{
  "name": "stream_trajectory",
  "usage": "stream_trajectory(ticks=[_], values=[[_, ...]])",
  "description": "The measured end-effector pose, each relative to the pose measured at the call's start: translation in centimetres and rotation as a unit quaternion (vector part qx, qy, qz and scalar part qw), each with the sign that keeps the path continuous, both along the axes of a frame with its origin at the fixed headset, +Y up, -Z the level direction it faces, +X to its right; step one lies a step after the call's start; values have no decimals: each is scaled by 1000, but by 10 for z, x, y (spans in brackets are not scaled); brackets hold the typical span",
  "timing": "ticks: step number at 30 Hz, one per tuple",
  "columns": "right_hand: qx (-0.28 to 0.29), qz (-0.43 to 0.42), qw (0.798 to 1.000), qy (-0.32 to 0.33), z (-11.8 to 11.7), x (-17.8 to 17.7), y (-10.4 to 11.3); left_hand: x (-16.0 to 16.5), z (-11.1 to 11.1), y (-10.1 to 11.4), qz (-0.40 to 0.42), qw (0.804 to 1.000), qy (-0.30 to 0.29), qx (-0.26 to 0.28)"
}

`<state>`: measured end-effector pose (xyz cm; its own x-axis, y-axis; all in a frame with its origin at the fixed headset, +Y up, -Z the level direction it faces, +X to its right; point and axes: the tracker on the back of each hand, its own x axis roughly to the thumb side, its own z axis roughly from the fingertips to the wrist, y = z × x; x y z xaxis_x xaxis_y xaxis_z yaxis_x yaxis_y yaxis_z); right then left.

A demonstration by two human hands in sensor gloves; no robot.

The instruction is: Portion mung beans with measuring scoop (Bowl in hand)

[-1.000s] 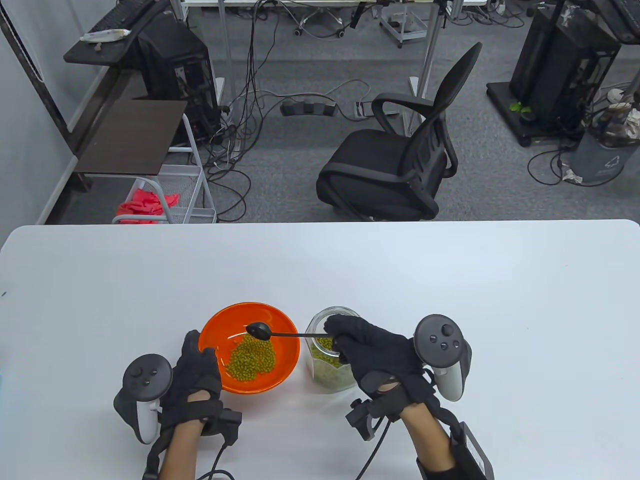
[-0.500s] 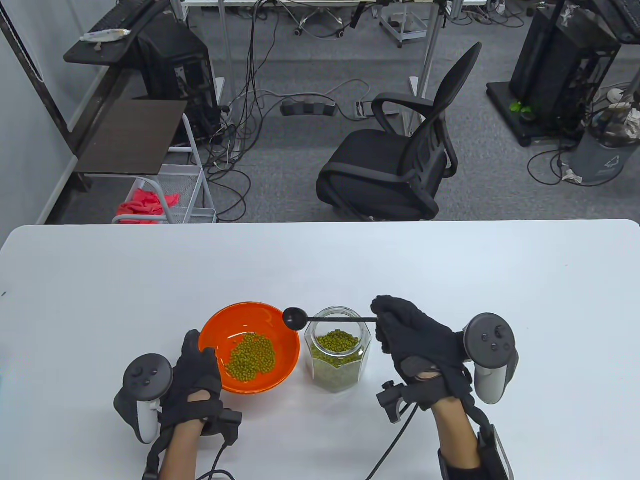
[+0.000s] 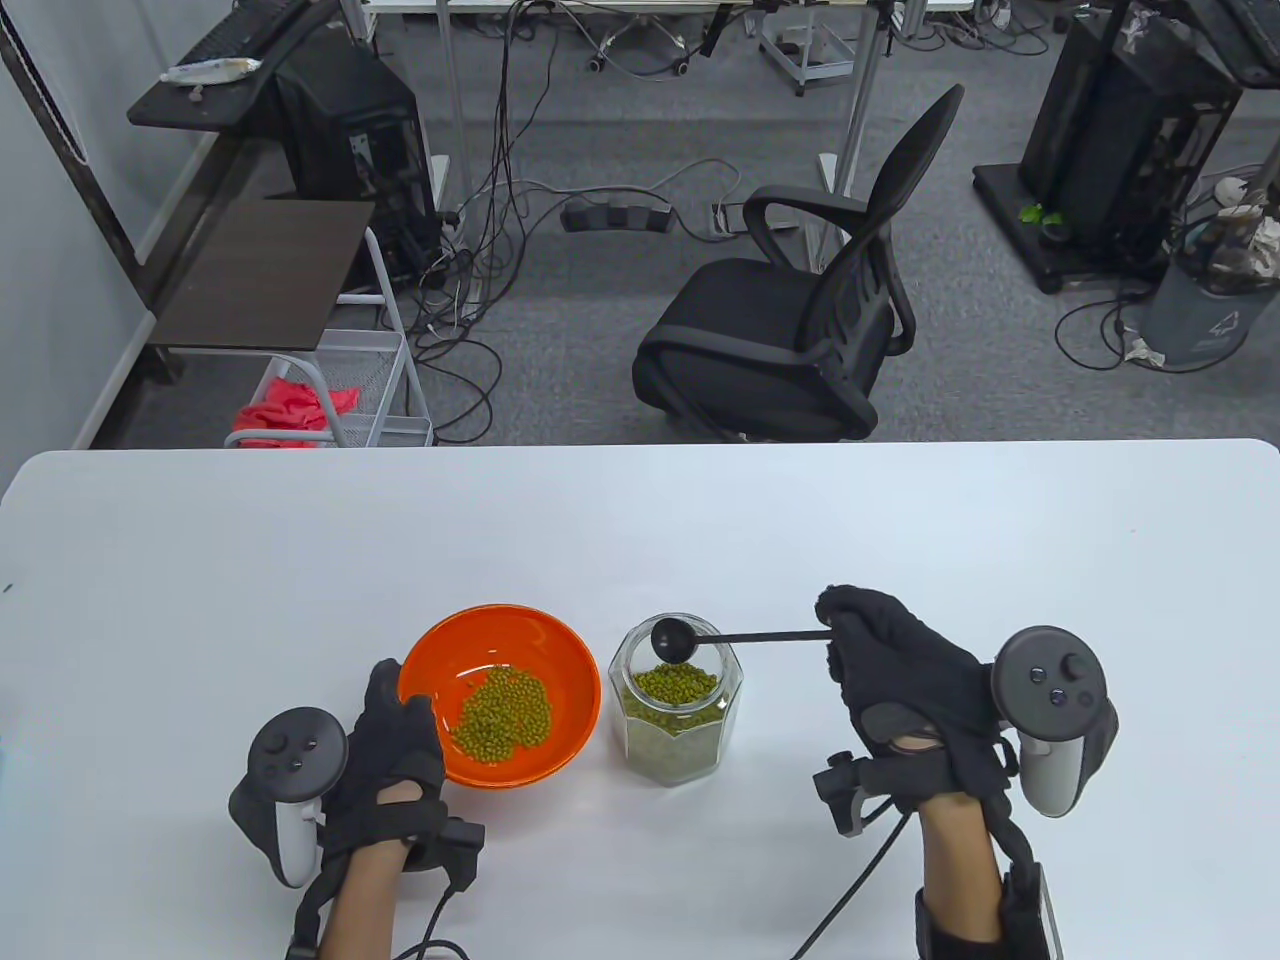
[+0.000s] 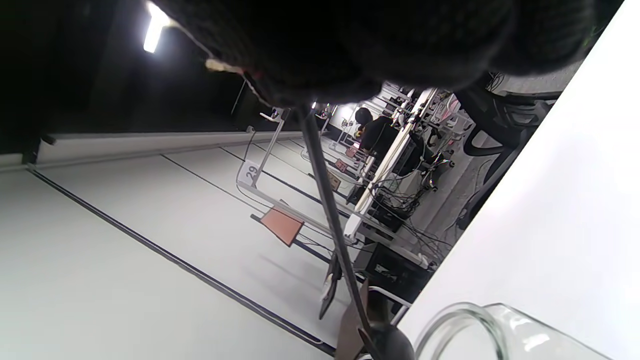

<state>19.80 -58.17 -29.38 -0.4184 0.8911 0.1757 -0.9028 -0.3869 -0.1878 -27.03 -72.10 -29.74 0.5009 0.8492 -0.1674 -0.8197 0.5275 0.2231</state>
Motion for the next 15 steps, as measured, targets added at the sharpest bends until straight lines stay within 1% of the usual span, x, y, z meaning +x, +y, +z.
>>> stream_trajectory(ticks=[7,10,12,15], values=[[2,102,995,-5,-2,-30,0,0,0,1,2,1000,-2,4],[7,145,989,-2,-5,-47,-2,0,1,1,2,1000,-4,6],[12,185,983,-6,-8,-61,-2,0,1,2,3,1000,-5,9],[15,223,975,-1,-9,-77,-1,0,2,3,9,1000,-5,12]])
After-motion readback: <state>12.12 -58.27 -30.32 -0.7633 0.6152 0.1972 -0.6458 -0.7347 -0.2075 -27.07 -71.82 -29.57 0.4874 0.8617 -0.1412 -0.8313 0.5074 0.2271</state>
